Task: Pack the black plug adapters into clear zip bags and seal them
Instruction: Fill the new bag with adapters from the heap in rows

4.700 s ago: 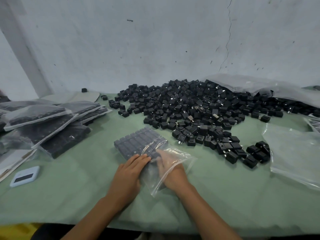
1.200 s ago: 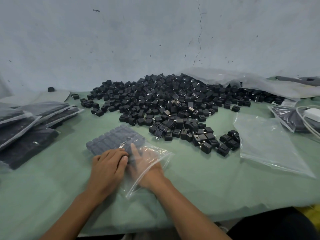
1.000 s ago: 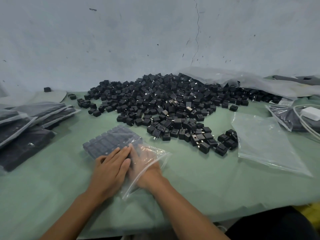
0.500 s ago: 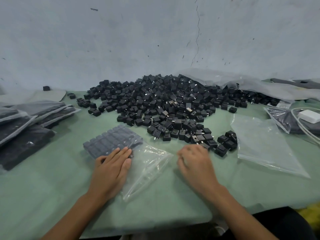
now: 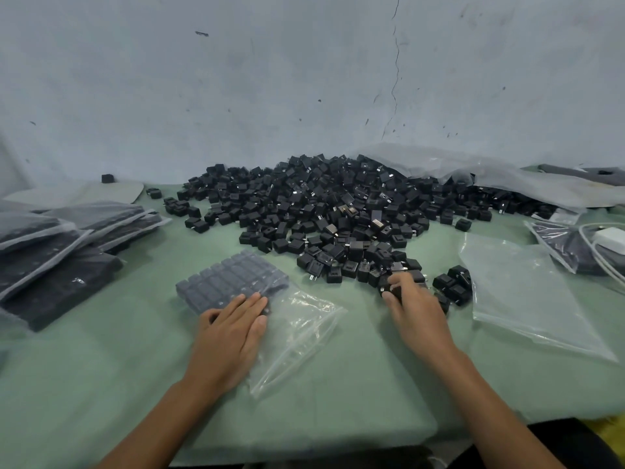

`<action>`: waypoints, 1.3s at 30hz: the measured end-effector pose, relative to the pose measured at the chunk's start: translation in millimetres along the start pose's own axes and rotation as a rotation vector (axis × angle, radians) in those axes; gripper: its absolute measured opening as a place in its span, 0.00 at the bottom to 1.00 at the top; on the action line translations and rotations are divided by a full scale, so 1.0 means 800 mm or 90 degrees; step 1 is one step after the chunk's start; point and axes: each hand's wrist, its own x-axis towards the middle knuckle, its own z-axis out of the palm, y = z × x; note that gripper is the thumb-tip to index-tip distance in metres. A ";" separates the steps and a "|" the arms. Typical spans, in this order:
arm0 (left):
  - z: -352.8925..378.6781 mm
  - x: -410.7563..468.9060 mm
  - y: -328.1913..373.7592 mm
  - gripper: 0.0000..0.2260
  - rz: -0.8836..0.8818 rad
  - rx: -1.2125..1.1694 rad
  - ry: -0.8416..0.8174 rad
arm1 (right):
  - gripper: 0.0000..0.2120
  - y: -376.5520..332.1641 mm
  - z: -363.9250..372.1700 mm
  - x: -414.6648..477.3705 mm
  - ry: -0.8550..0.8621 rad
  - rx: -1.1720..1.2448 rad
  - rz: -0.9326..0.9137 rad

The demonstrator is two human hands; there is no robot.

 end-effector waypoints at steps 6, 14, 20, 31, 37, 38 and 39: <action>-0.002 0.001 0.001 0.27 0.005 -0.010 0.008 | 0.07 -0.035 -0.006 -0.032 -0.168 0.646 0.193; -0.003 0.001 0.003 0.30 0.001 -0.006 0.002 | 0.15 -0.088 0.034 -0.073 -0.447 0.680 0.124; -0.008 -0.001 0.007 0.30 -0.002 -0.019 0.006 | 0.09 -0.138 0.069 -0.054 -0.443 0.737 0.209; -0.010 -0.002 0.007 0.26 0.011 0.004 0.004 | 0.08 -0.187 0.135 -0.018 -0.187 0.728 0.293; -0.005 -0.002 0.003 0.25 0.012 -0.008 0.012 | 0.05 -0.189 0.130 -0.024 -0.091 0.482 0.109; -0.005 -0.002 0.003 0.25 0.013 -0.009 0.013 | 0.05 -0.189 0.131 -0.026 -0.072 0.422 0.066; -0.005 -0.002 0.003 0.25 0.013 -0.011 0.013 | 0.06 -0.189 0.132 -0.029 -0.055 0.366 0.048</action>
